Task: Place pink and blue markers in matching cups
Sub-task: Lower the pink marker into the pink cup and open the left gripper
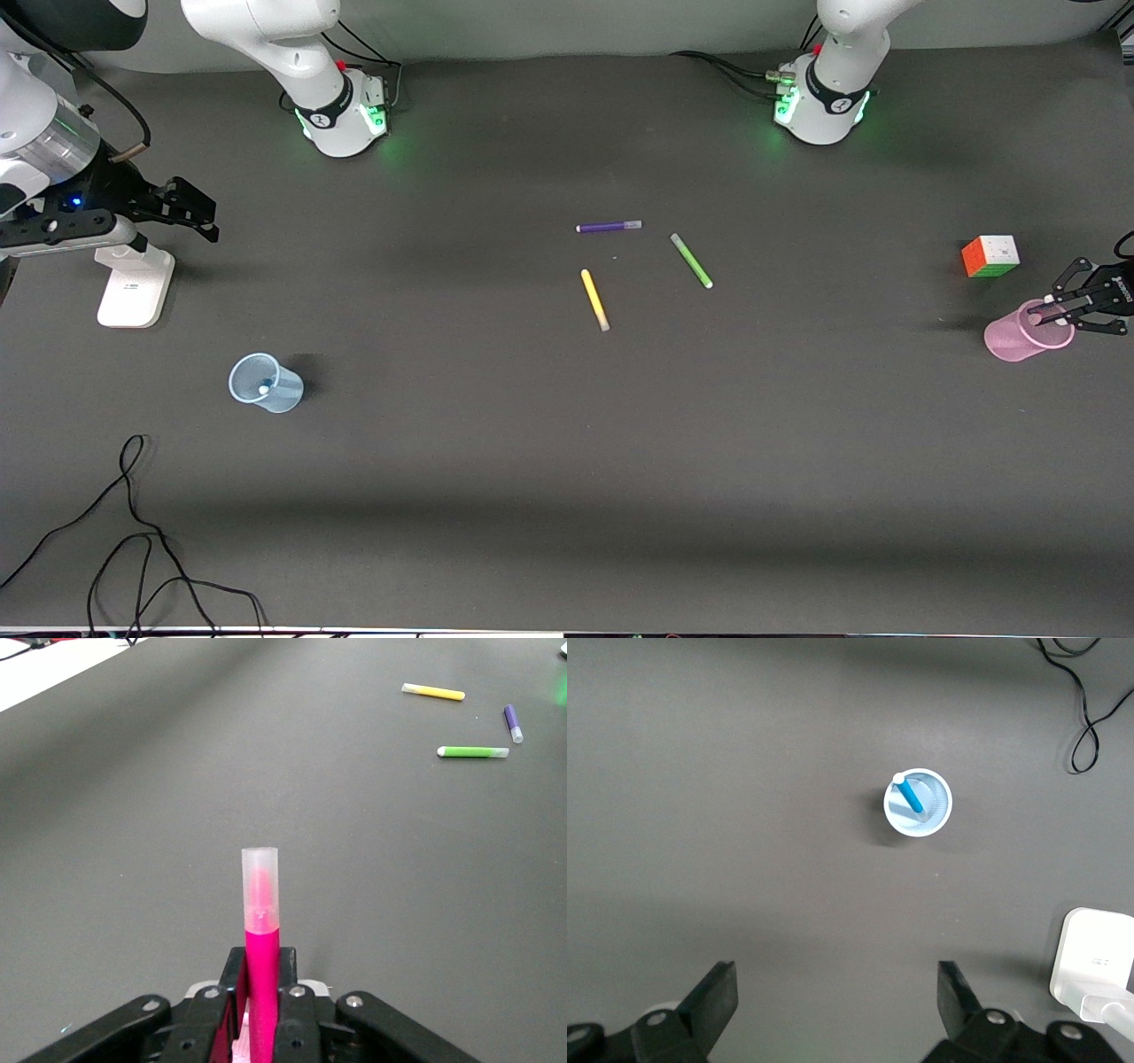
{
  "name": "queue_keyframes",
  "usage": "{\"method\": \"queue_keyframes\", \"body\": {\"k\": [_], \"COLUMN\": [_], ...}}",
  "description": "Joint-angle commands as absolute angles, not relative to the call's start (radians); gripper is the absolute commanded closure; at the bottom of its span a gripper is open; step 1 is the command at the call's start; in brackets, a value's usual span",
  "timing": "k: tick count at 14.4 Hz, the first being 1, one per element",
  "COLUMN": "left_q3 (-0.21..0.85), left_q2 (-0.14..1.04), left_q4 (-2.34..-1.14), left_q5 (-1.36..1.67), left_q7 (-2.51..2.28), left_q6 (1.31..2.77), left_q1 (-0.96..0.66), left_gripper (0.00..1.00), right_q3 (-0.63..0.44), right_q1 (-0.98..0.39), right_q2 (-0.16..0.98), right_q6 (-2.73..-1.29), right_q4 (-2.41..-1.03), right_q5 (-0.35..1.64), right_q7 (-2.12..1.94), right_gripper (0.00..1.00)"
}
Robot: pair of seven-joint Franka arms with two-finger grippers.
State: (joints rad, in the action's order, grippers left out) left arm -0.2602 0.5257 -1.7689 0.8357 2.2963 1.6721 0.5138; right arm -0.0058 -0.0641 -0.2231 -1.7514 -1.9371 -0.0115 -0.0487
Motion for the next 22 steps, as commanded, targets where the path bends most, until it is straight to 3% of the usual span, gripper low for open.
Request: {"method": "queue_keyframes", "body": {"k": [1,5,6,7,8,9,10,13,16,18,22], "left_q3": [-0.252,-0.252,-0.252,-0.252,-0.252,-0.252,-0.252,-0.252,-0.252,-0.252,-0.255], "left_q2": [0.551,0.578,0.580,0.580,0.580,0.580,0.581,0.581,0.575,0.558,0.453], "left_q4": [-1.750,-1.729,-1.718,-1.712,-1.709,-1.707,-1.707,-1.707,-1.666,-1.623,-1.601], "left_q5": [0.899,0.910,0.908,0.907,0.905,0.907,0.907,0.910,0.905,0.896,0.826], "left_q7": [2.373,2.378,2.379,2.379,2.379,2.379,2.381,2.398,2.387,2.311,2.038], "left_q6": [1.644,1.644,1.644,1.644,1.644,1.644,1.644,1.646,1.638,1.617,1.621], "left_q1": [0.544,0.546,0.546,0.545,0.546,0.546,0.546,0.546,0.535,0.523,0.442], "left_gripper": [1.00,1.00,0.98,0.90,0.76,0.42,0.25,0.16,0.19,0.14,0.04], "right_q3": [-0.009,-0.014,-0.015,-0.015,-0.015,-0.015,-0.015,-0.015,-0.015,-0.015,-0.020], "right_q1": [-0.067,-0.061,-0.058,-0.057,-0.057,-0.057,-0.057,-0.052,-0.054,-0.054,-0.052], "right_q2": [-0.245,-0.250,-0.250,-0.252,-0.256,-0.259,-0.262,-0.265,-0.268,-0.267,-0.265], "right_q6": [-1.764,-1.766,-1.766,-1.767,-1.766,-1.766,-1.767,-1.767,-1.767,-1.767,-1.769], "right_q4": [-1.947,-1.947,-1.945,-1.944,-1.944,-1.944,-1.944,-1.937,-1.927,-1.927,-1.928], "right_q5": [-0.012,-0.011,-0.011,-0.011,-0.011,-0.011,-0.011,-0.011,-0.011,-0.009,-0.009], "right_q7": [-0.035,-0.046,-0.048,-0.048,-0.048,-0.048,-0.048,-0.048,-0.048,-0.049,-0.048], "right_gripper": [0.00,0.00,0.00,0.00,0.00,0.00,0.00,0.00,0.00,0.00,0.00]}}
